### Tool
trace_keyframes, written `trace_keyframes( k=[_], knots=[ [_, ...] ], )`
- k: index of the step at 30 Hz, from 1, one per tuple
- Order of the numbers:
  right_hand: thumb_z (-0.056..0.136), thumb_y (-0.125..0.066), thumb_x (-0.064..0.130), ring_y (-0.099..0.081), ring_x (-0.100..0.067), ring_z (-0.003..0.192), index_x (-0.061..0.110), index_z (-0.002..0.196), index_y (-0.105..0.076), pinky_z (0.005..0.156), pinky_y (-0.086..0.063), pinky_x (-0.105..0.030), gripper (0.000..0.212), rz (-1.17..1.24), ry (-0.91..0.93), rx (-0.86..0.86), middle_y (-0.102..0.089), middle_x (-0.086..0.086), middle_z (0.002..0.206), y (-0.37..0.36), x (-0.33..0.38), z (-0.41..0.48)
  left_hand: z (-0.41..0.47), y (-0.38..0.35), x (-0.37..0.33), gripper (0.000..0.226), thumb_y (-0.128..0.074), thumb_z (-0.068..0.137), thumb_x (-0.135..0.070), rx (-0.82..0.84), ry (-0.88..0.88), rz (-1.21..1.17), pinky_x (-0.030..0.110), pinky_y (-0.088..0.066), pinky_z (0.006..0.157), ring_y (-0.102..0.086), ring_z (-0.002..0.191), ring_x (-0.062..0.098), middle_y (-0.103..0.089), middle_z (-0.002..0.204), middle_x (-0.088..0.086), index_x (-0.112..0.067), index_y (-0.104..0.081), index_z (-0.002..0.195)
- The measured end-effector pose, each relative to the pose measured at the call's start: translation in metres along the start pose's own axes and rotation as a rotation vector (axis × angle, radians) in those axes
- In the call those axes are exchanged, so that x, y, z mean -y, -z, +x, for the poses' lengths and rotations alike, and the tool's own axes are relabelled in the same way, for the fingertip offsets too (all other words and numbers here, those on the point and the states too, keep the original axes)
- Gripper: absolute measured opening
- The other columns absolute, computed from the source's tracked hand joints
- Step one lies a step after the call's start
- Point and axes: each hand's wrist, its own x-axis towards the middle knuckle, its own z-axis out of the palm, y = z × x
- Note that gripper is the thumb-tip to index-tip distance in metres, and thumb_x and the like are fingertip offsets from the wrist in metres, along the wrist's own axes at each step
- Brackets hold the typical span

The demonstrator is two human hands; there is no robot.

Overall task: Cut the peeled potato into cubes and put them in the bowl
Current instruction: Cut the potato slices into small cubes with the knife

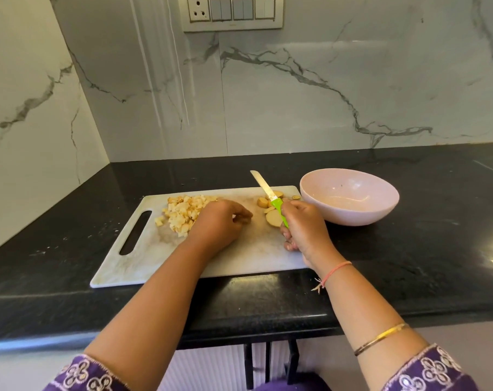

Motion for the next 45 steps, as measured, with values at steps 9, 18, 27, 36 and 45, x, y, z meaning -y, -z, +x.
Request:
trace_keyframes(
  k=[9, 18, 27, 36, 45],
  knots=[
    [0.09, -0.046, 0.019, -0.032, -0.017, 0.049, 0.017, 0.056, -0.039, 0.046, -0.025, -0.023, 0.034, -0.539, 0.104, 0.063, -0.037, 0.0, 0.052, -0.009, 0.009, -0.013, -0.022, 0.008, 0.004, 0.042, -0.056, 0.092, -0.024, -0.004, 0.026, 0.026, 0.024, -0.042, 0.093, -0.058, 0.114, 0.016, -0.062, 0.127, 0.002, -0.018, -0.054, 0.134],
    [0.093, -0.042, 0.03, -0.05, -0.023, 0.076, 0.015, 0.083, -0.056, 0.057, -0.032, -0.027, 0.023, -1.032, 0.196, 0.076, -0.049, -0.001, 0.073, -0.013, 0.033, -0.046, -0.018, 0.002, 0.005, 0.059, -0.06, 0.091, -0.023, 0.004, 0.06, -0.027, 0.025, -0.041, 0.096, -0.056, 0.113, 0.017, -0.062, 0.127, 0.0, -0.018, -0.037, 0.145],
    [0.091, -0.045, 0.023, -0.046, -0.02, 0.075, 0.018, 0.082, -0.045, 0.062, -0.036, -0.028, 0.01, -1.279, 0.328, 0.085, -0.041, 0.001, 0.07, -0.04, 0.055, -0.057, -0.016, 0.003, 0.003, 0.057, -0.057, 0.091, -0.018, -0.031, 0.049, -0.049, 0.03, -0.045, 0.095, -0.057, 0.114, 0.019, -0.062, 0.127, 0.002, -0.016, -0.037, 0.145],
    [0.093, -0.046, 0.024, -0.045, -0.019, 0.076, 0.016, 0.094, -0.056, 0.057, -0.033, -0.026, 0.012, -1.301, 0.326, 0.112, -0.044, 0.001, 0.075, -0.041, 0.057, -0.068, -0.011, 0.001, 0.007, 0.061, -0.059, 0.089, -0.017, -0.032, 0.105, -0.061, 0.031, -0.047, 0.093, -0.059, 0.108, 0.019, -0.064, 0.122, 0.0, -0.014, -0.036, 0.146],
    [0.094, -0.044, 0.026, -0.044, -0.021, 0.074, 0.018, 0.089, -0.05, 0.06, -0.033, -0.029, 0.011, -1.357, 0.357, 0.178, -0.034, 0.003, 0.066, -0.028, 0.059, -0.098, -0.013, 0.0, 0.007, 0.059, -0.061, 0.09, -0.018, -0.031, 0.126, -0.067, 0.025, -0.043, 0.094, -0.058, 0.112, 0.016, -0.064, 0.124, 0.0, -0.014, -0.038, 0.144]
  ],
)
